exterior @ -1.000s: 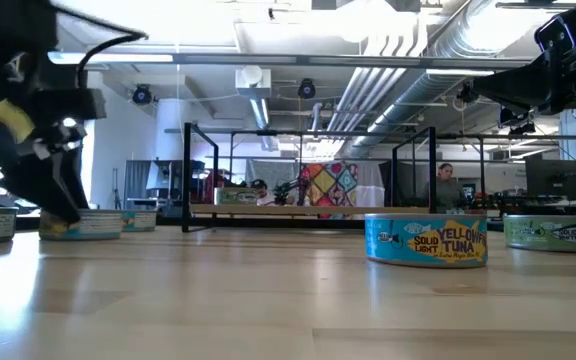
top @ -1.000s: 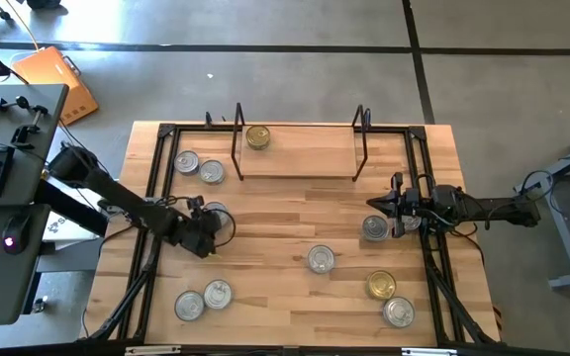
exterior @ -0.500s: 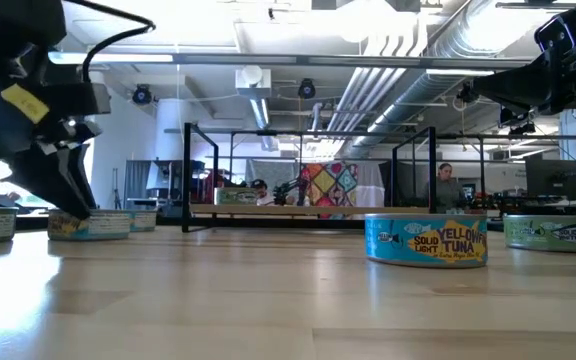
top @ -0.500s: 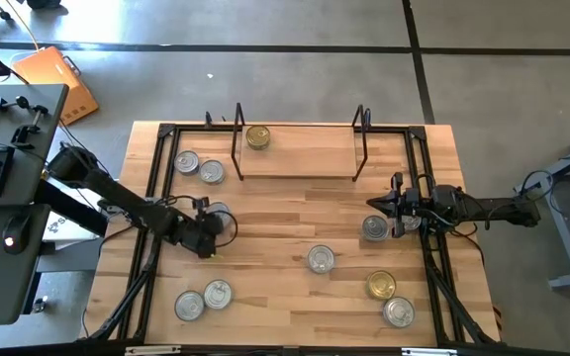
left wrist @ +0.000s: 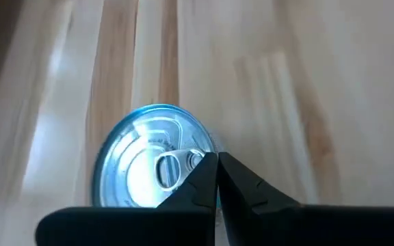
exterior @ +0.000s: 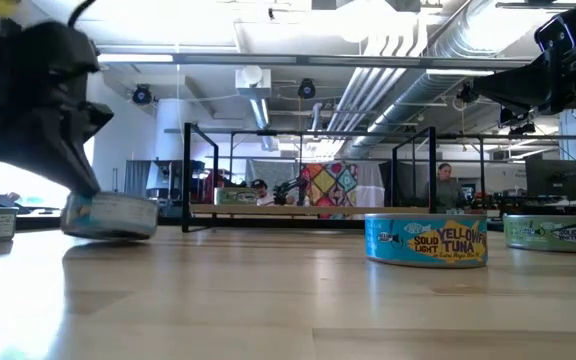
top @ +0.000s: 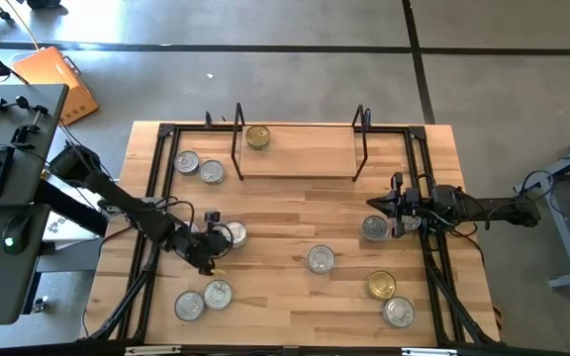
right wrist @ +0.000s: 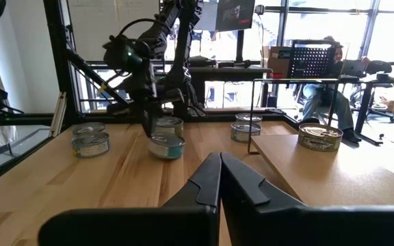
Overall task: Stack canned seafood by type on shelf
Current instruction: Put the yellow and blue tuna can on the shelf
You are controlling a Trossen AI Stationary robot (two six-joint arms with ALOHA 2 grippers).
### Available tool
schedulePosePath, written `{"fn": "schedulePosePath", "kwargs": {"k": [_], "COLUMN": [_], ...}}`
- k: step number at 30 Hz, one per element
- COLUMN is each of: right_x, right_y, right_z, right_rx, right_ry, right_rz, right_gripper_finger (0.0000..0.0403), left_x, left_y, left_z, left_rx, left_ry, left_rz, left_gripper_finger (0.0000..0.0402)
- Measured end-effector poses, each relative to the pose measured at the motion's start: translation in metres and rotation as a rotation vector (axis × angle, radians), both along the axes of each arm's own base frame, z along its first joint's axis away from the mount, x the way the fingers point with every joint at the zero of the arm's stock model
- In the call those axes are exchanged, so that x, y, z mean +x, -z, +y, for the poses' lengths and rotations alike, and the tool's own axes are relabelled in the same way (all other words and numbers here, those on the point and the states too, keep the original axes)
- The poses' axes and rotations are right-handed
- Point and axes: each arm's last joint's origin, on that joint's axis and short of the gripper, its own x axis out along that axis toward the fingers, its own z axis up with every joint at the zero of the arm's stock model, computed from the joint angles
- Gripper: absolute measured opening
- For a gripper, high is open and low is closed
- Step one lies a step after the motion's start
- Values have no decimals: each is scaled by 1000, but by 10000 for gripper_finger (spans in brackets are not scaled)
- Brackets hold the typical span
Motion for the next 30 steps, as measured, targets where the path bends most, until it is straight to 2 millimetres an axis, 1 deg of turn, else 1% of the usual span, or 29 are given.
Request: {"fn": "schedulePosePath", "kwargs": {"k": [7, 13, 16, 24, 30], "right_x": [0, 0, 0, 0, 0], "right_y": [0, 0, 0, 0, 0], "right_z": [0, 0, 0, 0, 0], "right_rx": [0, 0, 0, 0, 0], "right_ry": [0, 0, 0, 0, 0], "right_rz": [0, 0, 0, 0, 0], "right_gripper_finger": [0, 0, 0, 0, 0], "left_x": [9, 13, 17, 36, 47], "left_y": [-11, -14, -8, 18, 30], "left_z": [-9, -11, -12, -15, -16], "left_rx": [-18, -21, -10, 10, 10], "left_ry": [53, 63, 56, 23, -3], "left_rz": [-151, -201, -185, -186, -178], "left_gripper_finger": [0, 0, 0, 0, 0]}}
